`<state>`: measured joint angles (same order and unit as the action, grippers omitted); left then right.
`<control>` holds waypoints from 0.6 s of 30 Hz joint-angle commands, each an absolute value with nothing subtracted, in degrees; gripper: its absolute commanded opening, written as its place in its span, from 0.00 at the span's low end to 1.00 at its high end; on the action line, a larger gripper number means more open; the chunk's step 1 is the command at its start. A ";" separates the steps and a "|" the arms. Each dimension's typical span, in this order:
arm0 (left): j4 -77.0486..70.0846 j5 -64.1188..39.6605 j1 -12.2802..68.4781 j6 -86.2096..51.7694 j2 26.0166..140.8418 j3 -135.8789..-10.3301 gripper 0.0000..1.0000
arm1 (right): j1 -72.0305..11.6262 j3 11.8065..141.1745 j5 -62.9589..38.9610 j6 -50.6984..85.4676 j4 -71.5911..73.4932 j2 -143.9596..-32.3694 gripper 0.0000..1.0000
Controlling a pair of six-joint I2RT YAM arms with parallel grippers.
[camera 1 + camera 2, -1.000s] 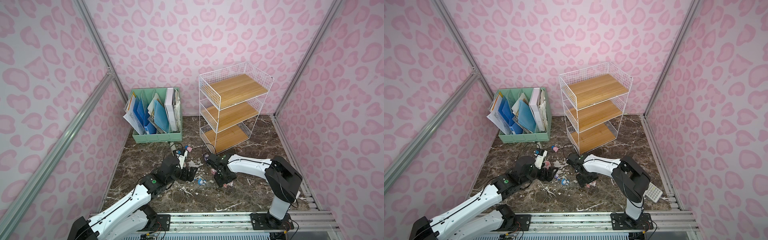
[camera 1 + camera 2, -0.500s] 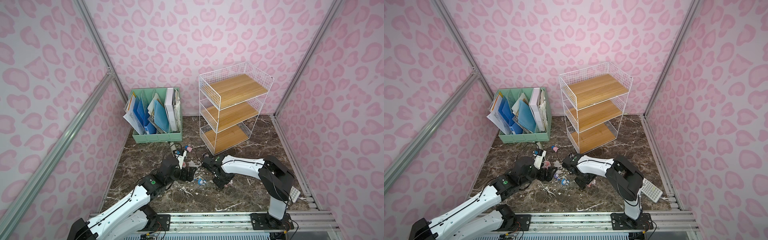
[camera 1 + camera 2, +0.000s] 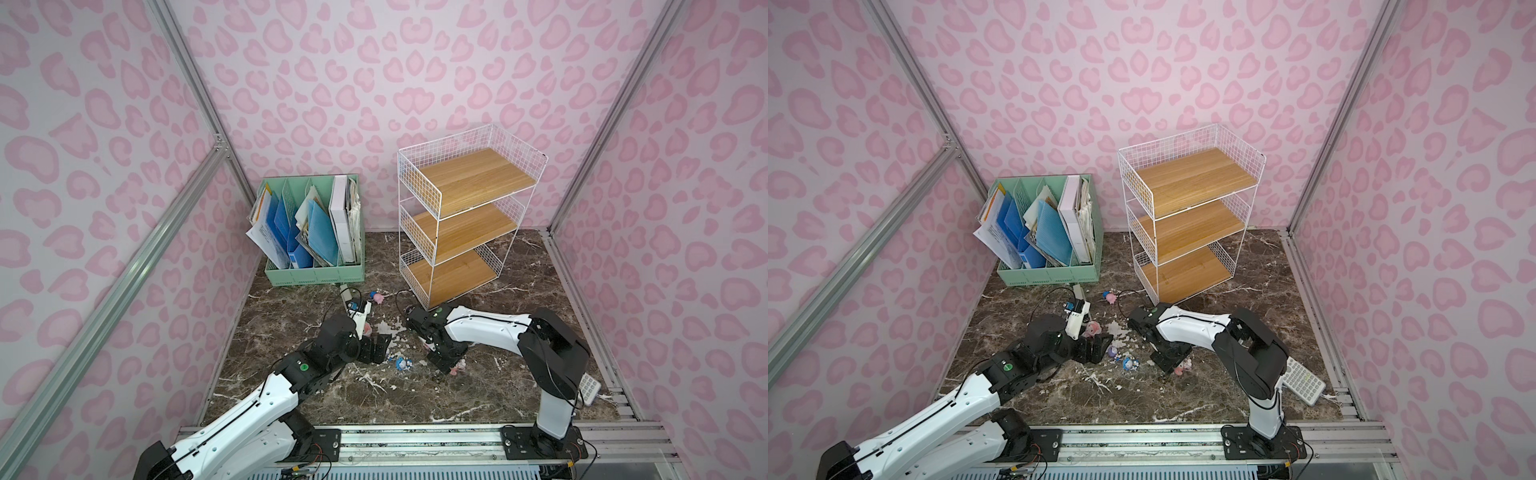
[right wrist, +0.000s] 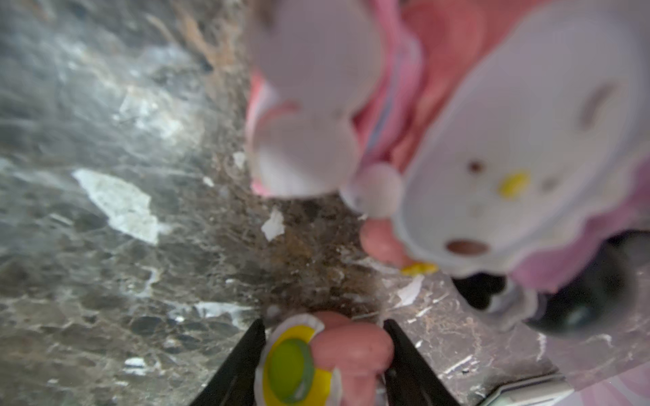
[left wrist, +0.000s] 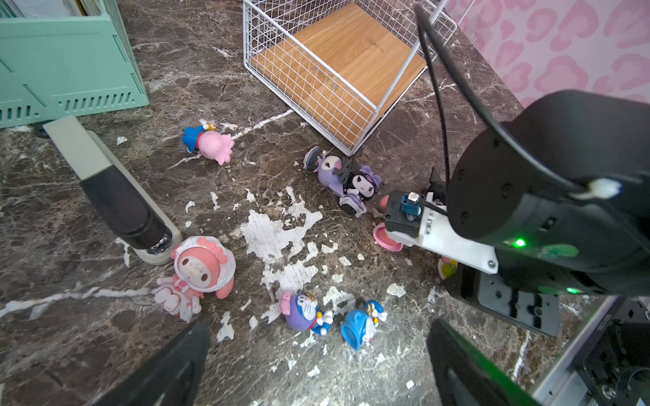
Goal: Organize plastic toys on shelves
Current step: Pick up the plastic toy at the center of the board.
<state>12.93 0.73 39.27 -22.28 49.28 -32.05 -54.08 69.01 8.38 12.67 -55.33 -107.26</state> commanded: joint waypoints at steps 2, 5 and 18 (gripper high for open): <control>12.75 0.23 39.28 -21.62 49.39 -31.99 0.98 | -53.36 67.26 7.20 14.09 -54.86 -106.87 0.44; 11.98 -0.14 39.25 -21.53 49.73 -31.64 0.98 | -52.55 66.50 6.68 15.43 -53.31 -104.08 0.35; -3.55 -3.20 42.78 -16.86 52.42 -28.76 0.95 | -43.14 58.82 -7.15 27.45 -28.84 -76.74 0.32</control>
